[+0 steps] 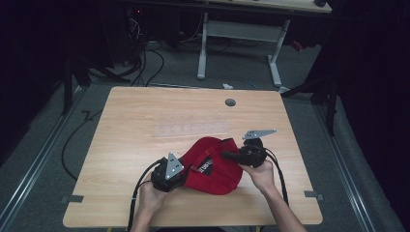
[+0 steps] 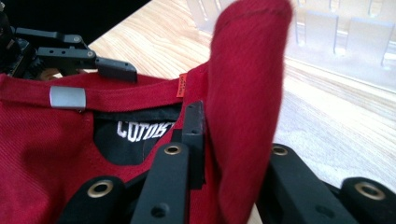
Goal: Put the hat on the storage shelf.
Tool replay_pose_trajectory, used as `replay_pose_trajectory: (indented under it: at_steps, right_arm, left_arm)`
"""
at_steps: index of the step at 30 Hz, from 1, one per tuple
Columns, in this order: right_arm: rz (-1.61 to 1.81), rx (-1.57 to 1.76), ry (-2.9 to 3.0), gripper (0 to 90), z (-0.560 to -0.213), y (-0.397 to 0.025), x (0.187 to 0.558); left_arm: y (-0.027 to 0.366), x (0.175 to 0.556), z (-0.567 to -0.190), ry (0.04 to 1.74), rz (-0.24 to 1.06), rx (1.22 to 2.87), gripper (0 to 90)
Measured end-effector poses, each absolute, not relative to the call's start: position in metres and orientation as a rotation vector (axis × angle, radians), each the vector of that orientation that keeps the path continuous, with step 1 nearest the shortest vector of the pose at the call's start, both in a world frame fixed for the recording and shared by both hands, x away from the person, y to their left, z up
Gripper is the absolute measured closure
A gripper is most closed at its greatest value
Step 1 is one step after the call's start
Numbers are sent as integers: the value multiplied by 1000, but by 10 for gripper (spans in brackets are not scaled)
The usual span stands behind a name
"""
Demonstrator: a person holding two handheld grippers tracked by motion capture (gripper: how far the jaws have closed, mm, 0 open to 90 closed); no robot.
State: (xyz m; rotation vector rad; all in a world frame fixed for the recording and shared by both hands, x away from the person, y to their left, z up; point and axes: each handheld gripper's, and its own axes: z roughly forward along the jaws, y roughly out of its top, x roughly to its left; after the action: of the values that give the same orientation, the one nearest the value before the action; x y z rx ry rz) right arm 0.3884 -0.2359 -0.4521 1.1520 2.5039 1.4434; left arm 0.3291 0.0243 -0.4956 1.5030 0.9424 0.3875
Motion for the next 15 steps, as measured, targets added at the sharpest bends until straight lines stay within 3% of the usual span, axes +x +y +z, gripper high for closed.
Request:
replay_pose_trajectory:
  at_steps: [9, 12, 15]
  right_arm:
    - [1456, 1178, 2465, 619, -450, -238, 389]
    - [1495, 1202, 2419, 572, -448, -243, 391]
    - [1542, 1238, 2344, 501, -443, -253, 390]
  left_arm:
    - [26, 325, -488, 901, 319, 1571, 732]
    - [29, 324, -486, 891, 316, 1593, 824]
    - [31, 322, -481, 879, 325, 1605, 840]
